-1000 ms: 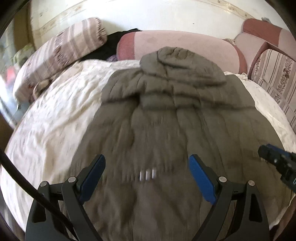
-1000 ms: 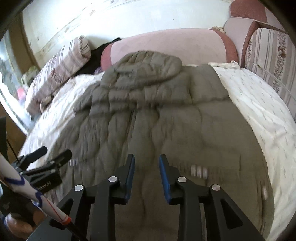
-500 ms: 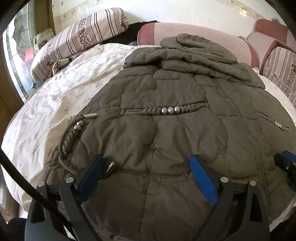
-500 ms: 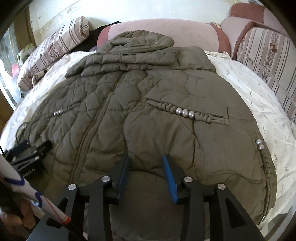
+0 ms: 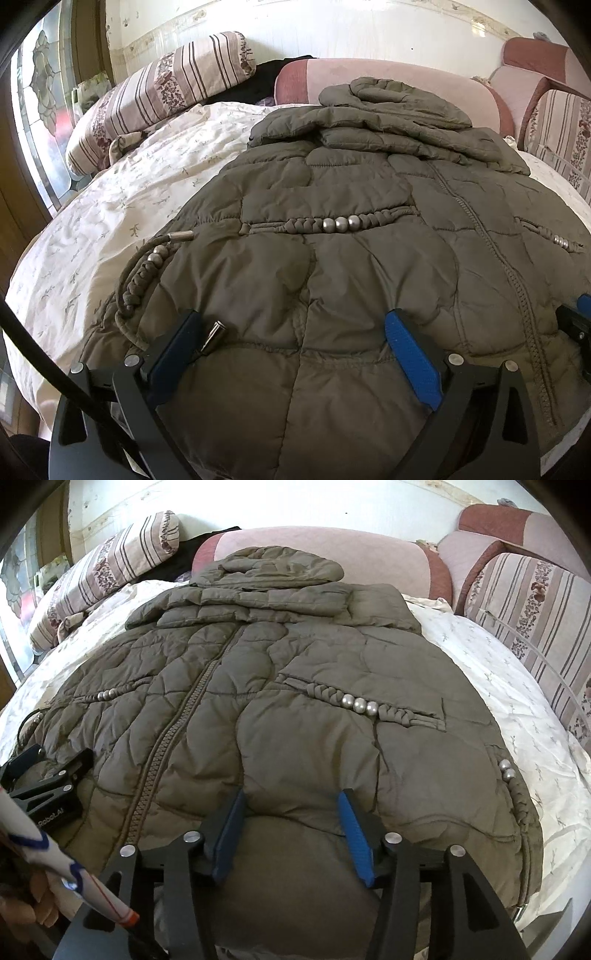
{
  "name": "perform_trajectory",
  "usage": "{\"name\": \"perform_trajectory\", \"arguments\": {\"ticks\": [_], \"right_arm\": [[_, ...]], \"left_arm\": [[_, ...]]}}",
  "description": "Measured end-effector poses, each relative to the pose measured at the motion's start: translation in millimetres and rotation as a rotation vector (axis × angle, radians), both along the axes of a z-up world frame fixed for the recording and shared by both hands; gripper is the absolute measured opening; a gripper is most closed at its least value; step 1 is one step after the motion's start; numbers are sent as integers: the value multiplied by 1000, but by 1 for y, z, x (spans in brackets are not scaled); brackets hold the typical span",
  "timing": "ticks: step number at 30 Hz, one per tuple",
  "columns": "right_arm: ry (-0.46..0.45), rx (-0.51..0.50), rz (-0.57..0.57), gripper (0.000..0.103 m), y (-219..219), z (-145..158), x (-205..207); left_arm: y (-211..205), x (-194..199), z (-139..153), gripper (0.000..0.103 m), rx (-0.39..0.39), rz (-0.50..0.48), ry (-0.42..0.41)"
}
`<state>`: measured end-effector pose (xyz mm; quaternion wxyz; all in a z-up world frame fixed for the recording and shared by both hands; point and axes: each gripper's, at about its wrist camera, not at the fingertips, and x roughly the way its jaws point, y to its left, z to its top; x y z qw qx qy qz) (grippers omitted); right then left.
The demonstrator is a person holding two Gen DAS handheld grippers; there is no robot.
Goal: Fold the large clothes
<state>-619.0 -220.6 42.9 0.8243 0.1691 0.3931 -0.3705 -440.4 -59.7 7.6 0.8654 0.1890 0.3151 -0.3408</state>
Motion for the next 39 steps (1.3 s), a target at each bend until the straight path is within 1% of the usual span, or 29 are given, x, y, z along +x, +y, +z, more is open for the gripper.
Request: {"name": "perform_trajectory", "arguments": {"ticks": [3,4,7,32,39], "right_arm": [[5,-5,-16,68,-1,0,-3],[5,-2,-21,69,-2,-1,-4],[-2,6,-22,70,-2,-2,-6],[-23,-21,19,73,2,-3,-17],[-49,1,48,73,4,2,-27]], "left_arm": [[0,-1,0,100,0,3,-6],[0,-1,0,100,1,4,-8],[0,-2,-1,100,1,6,-14],[3,-8,-1,100,-1,20,-53],[6,-10,2,100,0,17,-29]]}}
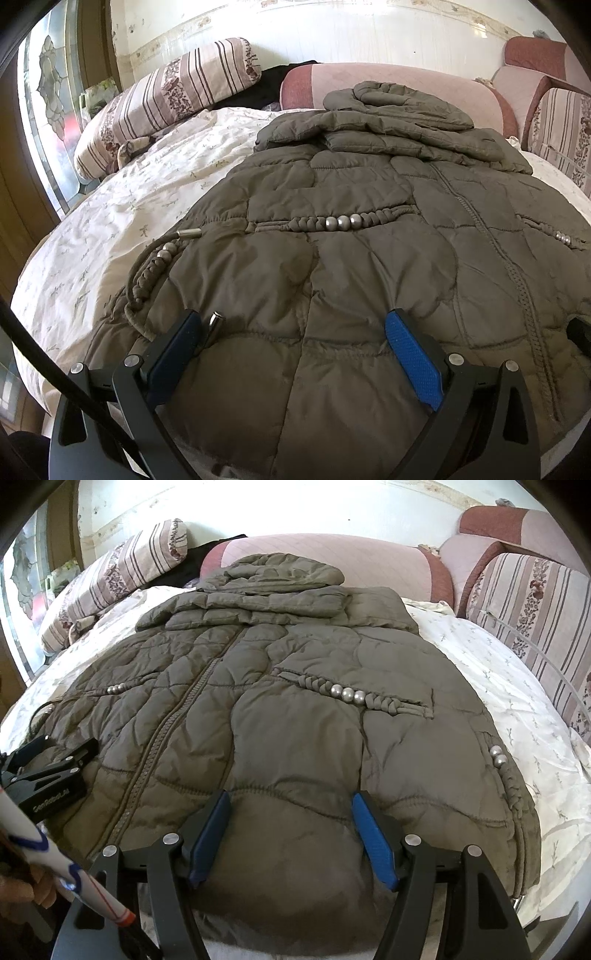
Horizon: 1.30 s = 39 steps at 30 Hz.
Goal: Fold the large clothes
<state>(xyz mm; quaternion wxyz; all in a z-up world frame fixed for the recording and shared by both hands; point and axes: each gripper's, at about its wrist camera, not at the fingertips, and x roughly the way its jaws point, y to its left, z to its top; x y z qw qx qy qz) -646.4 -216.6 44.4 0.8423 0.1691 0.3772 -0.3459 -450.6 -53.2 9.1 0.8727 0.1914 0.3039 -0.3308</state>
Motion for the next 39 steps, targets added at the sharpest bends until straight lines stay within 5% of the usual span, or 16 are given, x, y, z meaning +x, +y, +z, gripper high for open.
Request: {"name": "perform_trajectory", "arguments": {"ticks": [8,13,19,25,31,39], "right_arm": [[-186,45,-34,73,-13,39,-51],[-299,37,-225,73,-44,67,-108],[-367,188,-391,73,-79,54,-152],[-401,308,-437,73,-93,37,-163],[-417,407,-458,73,-98,18,-169],[-427,425,-402,73,-88,13,-162]], "left_arm": [[21,6,23,99,-19,-56,105],[55,35,53,99,-116,21,164],[92,104,61,96,-185,155,289],[106,142,34,69,-284,144,556],[105,134,21,67,-305,121,614],[112,102,17,67,-283,117,559]]}}
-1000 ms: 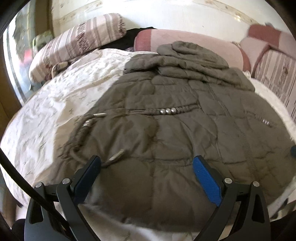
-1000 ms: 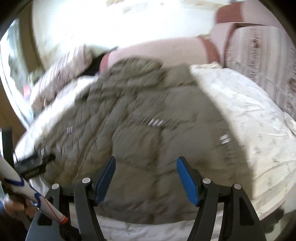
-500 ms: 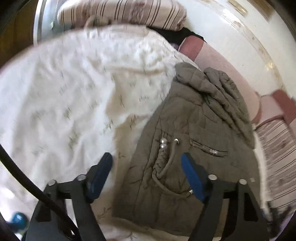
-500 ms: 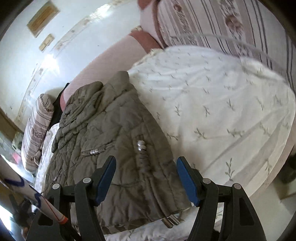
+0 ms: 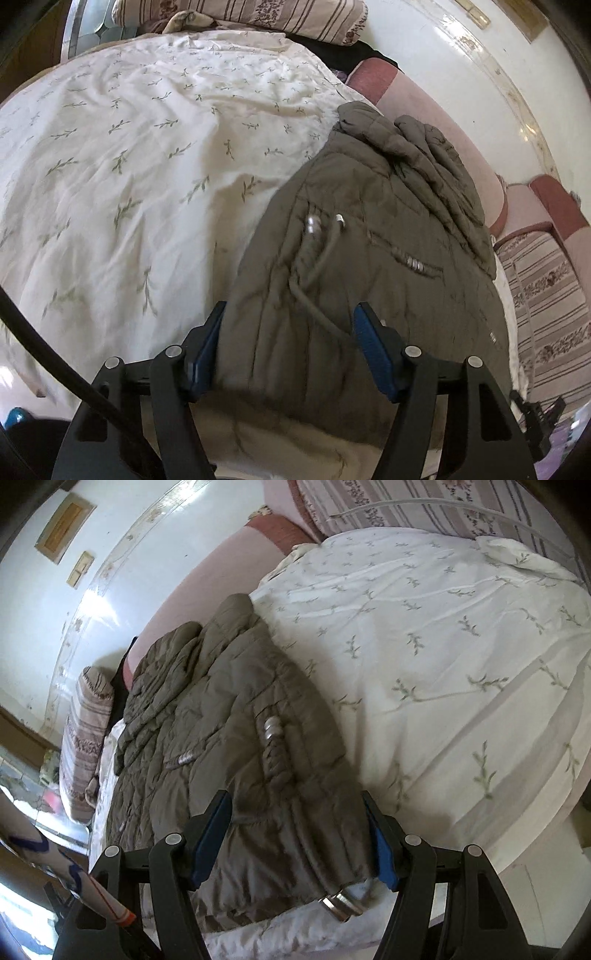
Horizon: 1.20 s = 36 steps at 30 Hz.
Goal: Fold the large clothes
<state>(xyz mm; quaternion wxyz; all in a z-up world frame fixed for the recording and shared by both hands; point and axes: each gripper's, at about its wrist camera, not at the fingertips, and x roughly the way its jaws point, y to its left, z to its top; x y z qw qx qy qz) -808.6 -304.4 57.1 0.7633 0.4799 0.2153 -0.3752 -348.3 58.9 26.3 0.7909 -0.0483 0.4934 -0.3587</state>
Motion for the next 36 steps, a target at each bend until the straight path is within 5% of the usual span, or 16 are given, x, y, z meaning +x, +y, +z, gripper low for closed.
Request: {"name": "perform_trajectory", "arguments": {"ticks": [11,19,25,30,36], "right_arm": [[-125,85,125,73,29,-12,29],[-146,80,52,68,19,-16,22],[10,-51,177,36,39,-9,59],[215,-226,218,35,58,-4,81],[194,-264,204,40,59,-11,76]], "left_arm": [[-20,-51,-2,67,-9,-113,-66],[-26,-47,-4,67,15,-90,-126],[-44,-66,-6,67,144,-87,-297],[-56,-83,-9,68,242,-92,-445],[-57,-85,-12,71,263,-96,-478]]}}
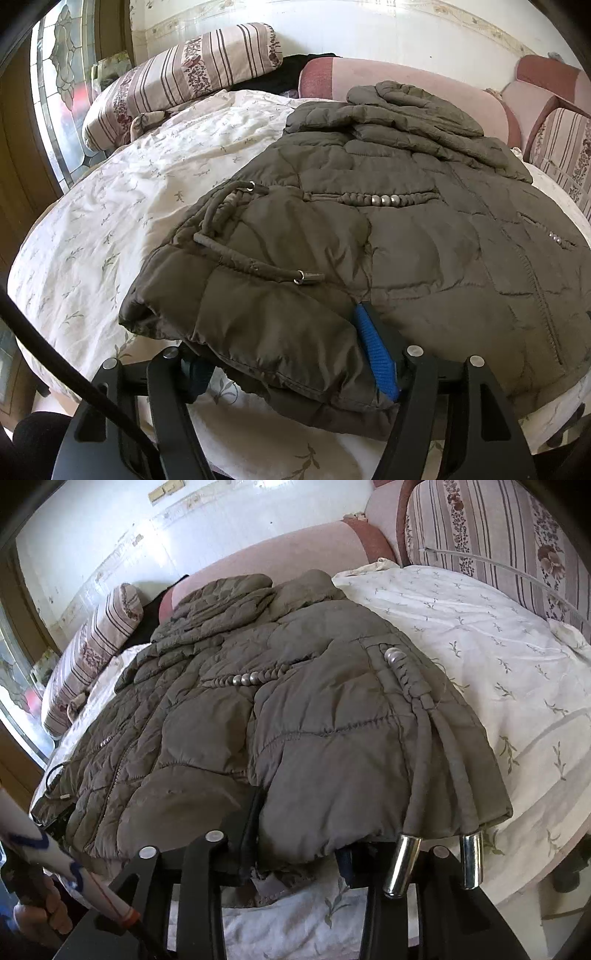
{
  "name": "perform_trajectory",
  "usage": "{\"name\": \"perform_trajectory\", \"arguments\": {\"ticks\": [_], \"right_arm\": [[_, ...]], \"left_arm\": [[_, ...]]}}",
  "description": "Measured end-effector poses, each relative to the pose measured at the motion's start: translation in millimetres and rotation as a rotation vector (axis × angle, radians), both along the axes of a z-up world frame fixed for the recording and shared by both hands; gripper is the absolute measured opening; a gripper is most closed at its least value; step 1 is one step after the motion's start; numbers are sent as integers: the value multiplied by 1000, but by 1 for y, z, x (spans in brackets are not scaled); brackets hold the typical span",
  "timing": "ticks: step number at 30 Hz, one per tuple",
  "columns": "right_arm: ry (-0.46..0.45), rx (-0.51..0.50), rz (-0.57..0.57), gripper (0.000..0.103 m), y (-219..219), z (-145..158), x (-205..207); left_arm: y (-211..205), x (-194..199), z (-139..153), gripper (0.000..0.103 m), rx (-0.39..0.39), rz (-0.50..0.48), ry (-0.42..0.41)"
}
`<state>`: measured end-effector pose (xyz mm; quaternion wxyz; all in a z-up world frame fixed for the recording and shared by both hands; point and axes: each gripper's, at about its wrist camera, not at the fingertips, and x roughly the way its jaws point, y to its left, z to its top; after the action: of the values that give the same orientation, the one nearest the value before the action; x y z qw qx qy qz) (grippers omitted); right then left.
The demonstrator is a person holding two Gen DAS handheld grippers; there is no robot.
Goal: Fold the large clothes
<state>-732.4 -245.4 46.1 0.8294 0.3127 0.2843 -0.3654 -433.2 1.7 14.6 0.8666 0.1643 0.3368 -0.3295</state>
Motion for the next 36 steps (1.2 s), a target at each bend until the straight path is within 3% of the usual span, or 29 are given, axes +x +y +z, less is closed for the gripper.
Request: {"name": "perform_trajectory", "arguments": {"ticks": [33,35,36], "right_arm": [[-39,66,-25,42,-4,3,-5],[-43,67,-31,35,-5,4,-6],[-54,60,-32,29,-4,5,-7]], "left_arm": [[-1,-1,-3,80,29,28,-31],[0,-1,-2,78,31,20,-40],[0,-2,-1,72,27,13,-36]]}}
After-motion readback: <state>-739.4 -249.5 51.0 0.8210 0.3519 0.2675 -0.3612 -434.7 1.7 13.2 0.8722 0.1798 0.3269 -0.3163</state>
